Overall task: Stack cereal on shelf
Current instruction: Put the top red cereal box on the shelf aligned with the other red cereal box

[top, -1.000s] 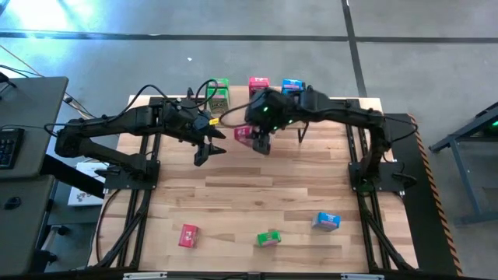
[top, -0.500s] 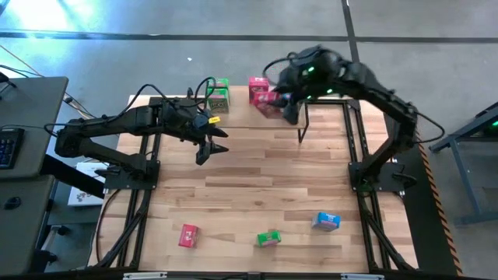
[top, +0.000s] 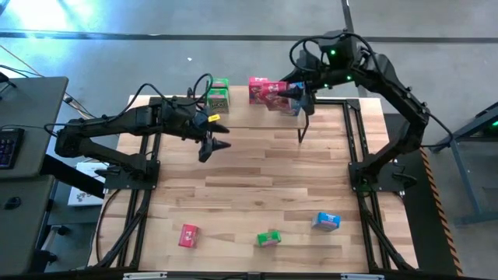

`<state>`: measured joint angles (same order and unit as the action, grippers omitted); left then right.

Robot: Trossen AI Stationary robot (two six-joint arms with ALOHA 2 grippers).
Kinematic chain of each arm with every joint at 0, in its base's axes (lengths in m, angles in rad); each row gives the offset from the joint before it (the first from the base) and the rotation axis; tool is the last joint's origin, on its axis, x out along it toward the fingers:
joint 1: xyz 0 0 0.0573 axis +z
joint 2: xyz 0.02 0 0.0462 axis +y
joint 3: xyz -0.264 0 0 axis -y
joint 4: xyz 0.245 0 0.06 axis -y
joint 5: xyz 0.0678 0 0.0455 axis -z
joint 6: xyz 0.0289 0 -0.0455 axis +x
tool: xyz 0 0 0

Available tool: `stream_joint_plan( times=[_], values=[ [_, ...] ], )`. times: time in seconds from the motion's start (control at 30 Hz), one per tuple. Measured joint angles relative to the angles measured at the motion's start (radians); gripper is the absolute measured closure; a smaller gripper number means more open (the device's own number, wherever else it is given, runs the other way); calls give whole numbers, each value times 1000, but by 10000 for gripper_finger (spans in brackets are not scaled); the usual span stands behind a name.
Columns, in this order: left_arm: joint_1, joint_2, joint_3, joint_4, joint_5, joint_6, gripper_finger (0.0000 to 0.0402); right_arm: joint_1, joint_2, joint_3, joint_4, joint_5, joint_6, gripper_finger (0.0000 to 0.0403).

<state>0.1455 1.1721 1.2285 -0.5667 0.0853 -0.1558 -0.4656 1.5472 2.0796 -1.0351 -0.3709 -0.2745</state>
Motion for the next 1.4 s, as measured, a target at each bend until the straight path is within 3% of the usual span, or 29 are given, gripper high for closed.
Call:
stream_joint_plan(
  times=[0.4, 0.53, 0.8, 1.4],
  values=[
    [0, 0, 0, 0, -21, 1, 153, -45, 18, -6, -25, -112, -49, 247],
    [1, 0, 0, 0, -25, 1, 153, -60, -2, -110, 20, -162, -45, 247],
    [33, 0, 0, 0, -31, 1, 153, -62, -51, -387, 320, -208, -8, 247],
    [109, 0, 0, -4, -31, 3, 153, -65, -53, -774, 907, -208, 42, 247]
  ],
)
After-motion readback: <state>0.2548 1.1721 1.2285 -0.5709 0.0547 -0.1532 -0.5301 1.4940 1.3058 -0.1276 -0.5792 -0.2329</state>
